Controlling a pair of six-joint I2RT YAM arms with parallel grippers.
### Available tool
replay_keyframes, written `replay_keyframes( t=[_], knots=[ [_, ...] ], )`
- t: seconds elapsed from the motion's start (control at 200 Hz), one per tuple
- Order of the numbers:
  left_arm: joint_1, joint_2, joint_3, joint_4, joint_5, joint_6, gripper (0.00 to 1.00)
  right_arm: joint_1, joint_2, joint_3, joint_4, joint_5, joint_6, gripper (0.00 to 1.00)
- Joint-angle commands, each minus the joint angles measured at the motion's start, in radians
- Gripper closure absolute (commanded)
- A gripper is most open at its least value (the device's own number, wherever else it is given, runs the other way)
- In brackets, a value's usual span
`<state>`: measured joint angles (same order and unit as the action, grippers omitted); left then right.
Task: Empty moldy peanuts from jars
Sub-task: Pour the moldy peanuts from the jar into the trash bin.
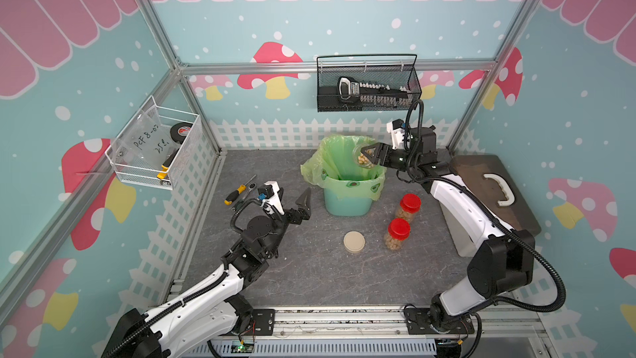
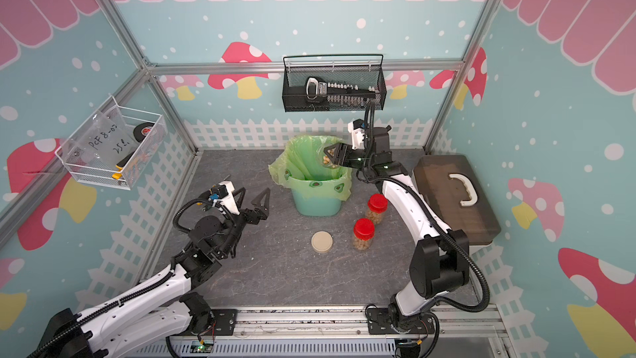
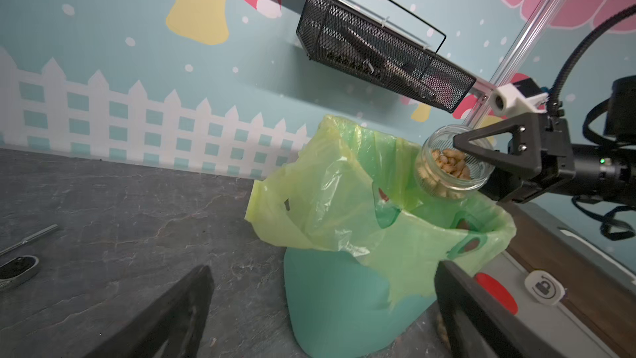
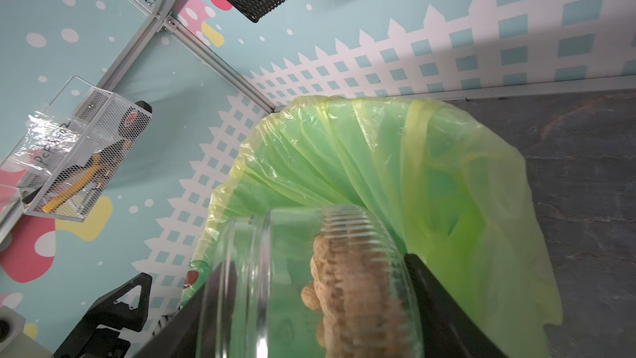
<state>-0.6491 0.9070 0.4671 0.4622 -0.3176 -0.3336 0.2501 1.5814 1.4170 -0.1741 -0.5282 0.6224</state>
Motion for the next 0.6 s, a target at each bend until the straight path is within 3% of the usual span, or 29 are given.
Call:
replay_keyframes(
  t=[0.0,0.595],
  knots=[
    [0.003,-0.024,0.027,-0.035,0.015,0.011,0.01,0.012,-0.032,0.026,-0.02,0.038,-0.075,0.52],
    [0.005,-0.021,0.02,-0.044,0.031,0.036,0.01,0.109,-0.021,0.111,-0.125,0.237,-0.22,0.54]
  ],
)
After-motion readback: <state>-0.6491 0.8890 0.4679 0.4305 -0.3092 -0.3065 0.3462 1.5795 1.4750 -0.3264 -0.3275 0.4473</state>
